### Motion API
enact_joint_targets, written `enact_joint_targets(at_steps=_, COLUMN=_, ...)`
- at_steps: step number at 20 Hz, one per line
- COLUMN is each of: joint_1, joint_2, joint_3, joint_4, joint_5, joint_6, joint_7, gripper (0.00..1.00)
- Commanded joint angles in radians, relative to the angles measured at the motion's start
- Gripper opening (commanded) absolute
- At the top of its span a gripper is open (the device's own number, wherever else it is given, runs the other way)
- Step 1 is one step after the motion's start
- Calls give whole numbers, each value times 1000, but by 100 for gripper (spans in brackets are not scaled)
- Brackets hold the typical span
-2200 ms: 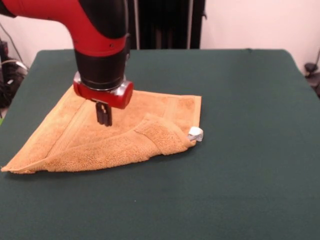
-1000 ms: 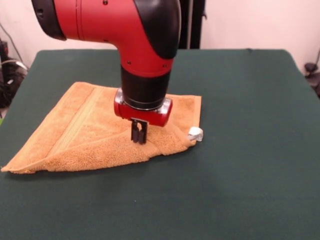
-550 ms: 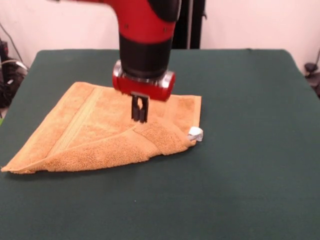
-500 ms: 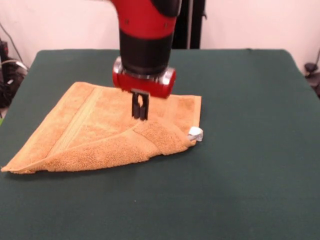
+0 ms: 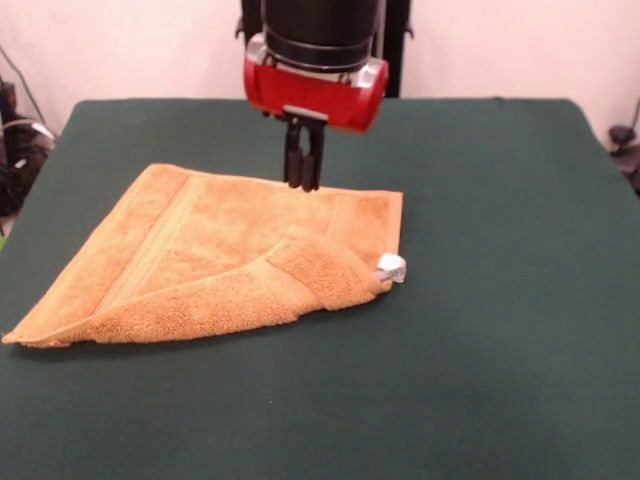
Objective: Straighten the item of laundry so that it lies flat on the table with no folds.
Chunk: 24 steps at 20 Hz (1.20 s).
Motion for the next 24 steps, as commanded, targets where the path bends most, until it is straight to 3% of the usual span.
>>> enact_joint_targets(at_steps=1, joint_1=90, joint_2=58, joint_3=-30, joint_4=104, joint_5=59, joint_6=62, joint_7=249, gripper=0)
enact_joint_targets(at_steps=10, joint_1=128, joint_2=104, joint_3=-91, joint_4=99, joint_5=88, joint_6=22, joint_7=254, gripper=0)
enact_joint_targets(at_steps=24, joint_1=165, joint_2=181, joint_3=-181, joint_4=66, joint_5=63, joint_6=-1, joint_7=261, gripper=0)
